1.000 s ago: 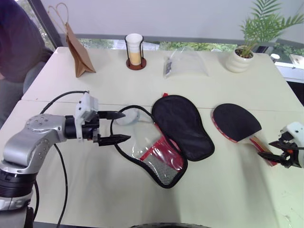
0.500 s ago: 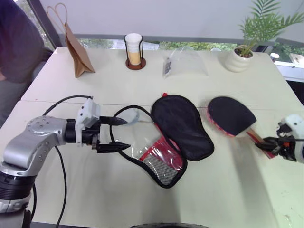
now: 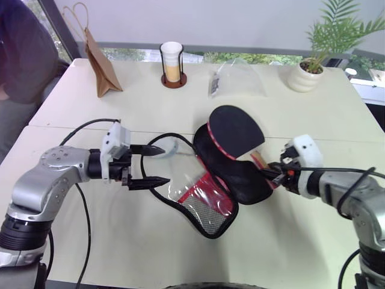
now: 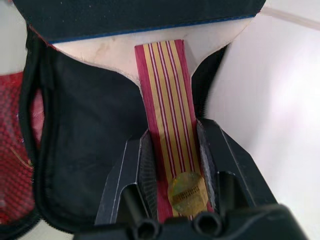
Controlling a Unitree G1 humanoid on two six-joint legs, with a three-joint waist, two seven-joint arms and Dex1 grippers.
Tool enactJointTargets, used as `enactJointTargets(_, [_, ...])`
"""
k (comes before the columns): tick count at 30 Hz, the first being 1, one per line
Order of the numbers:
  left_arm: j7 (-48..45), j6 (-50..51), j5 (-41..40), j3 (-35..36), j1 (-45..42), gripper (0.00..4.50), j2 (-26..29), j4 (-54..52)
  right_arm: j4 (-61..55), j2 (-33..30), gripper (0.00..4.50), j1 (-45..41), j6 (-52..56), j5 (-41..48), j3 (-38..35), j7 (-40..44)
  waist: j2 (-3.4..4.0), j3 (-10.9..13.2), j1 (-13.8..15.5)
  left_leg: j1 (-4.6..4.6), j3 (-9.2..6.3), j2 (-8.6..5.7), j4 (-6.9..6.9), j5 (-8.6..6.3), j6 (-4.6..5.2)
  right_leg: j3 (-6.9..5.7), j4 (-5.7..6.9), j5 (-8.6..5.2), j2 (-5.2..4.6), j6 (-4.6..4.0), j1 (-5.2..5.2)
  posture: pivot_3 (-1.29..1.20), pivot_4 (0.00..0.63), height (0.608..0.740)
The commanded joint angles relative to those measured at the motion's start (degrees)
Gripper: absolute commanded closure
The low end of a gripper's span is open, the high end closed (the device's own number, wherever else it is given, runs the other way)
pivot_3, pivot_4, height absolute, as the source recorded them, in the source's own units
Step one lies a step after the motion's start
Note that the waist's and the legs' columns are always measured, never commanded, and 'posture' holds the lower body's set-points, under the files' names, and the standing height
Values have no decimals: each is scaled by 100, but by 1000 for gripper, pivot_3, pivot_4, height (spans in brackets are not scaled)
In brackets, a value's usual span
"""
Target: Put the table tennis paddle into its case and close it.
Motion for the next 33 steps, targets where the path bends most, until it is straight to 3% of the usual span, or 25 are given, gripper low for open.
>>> enactJointTargets(1, [58,35,-78,82,43,0,29,-189,-205,70,3729,-114,-26,-60,84,-247,0,0,-4,0,0,-1,0,0,0,0,0,0,-1,0,1,0,150,740])
enactJointTargets(20, [367,159,-202,296,356,0,74,-506,39,320,3729,-566,51,-50,943,-606,0,0,-28,0,0,1,-4,-1,2,0,0,0,2,0,-3,0,150,740])
enactJointTargets(33, [451,114,-224,303,455,0,51,-553,-28,-110,3729,-402,166,-16,682,-474,0,0,-14,0,0,1,-3,-1,2,0,-1,0,1,0,-2,0,150,740])
